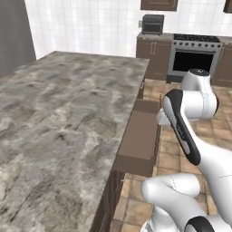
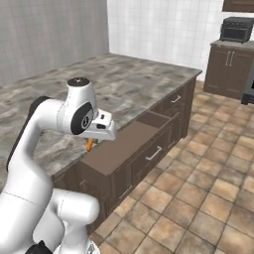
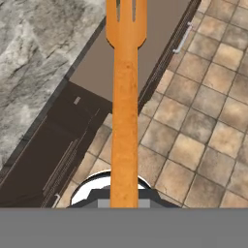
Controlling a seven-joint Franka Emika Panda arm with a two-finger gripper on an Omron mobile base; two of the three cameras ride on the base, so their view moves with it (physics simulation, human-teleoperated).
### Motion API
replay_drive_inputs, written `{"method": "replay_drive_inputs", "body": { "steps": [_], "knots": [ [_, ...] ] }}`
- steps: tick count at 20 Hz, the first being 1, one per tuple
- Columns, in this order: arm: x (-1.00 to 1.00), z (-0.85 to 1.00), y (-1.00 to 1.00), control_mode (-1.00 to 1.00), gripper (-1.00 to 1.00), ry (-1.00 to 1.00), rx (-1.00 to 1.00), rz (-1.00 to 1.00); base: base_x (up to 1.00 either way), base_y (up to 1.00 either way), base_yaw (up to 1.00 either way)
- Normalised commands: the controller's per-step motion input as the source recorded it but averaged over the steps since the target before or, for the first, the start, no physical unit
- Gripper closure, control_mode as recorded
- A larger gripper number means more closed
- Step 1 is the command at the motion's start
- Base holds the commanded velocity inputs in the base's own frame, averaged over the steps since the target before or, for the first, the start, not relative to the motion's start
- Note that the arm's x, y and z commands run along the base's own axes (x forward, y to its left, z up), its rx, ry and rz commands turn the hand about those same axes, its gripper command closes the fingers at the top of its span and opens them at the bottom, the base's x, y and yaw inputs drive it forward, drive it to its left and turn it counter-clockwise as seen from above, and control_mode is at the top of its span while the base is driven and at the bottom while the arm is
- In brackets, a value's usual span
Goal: Pick up the metallic utensils from the counter and place them in the open drawer. Make sure not to pick up any wooden utensils.
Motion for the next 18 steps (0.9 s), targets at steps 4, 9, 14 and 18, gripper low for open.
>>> {"method": "replay_drive_inputs", "body": {
  "steps": [4, 9, 14, 18],
  "knots": [
    [0.0, 0.0, 0.0, 1.0, 1.0, 0.0, 0.0, 0.0, 0.24, 0.18, -0.1],
    [0.0, 0.0, 0.0, 1.0, 1.0, 0.0, 0.0, 0.0, 0.0, 0.0, 0.0],
    [0.0, 0.0, 0.0, 1.0, 1.0, 0.0, 0.0, 0.0, 0.0, 0.0, 0.0],
    [0.0, 0.0, 0.0, 1.0, 1.0, 0.0, 0.0, 0.0, 0.0, 0.0, 0.0]
  ]
}}
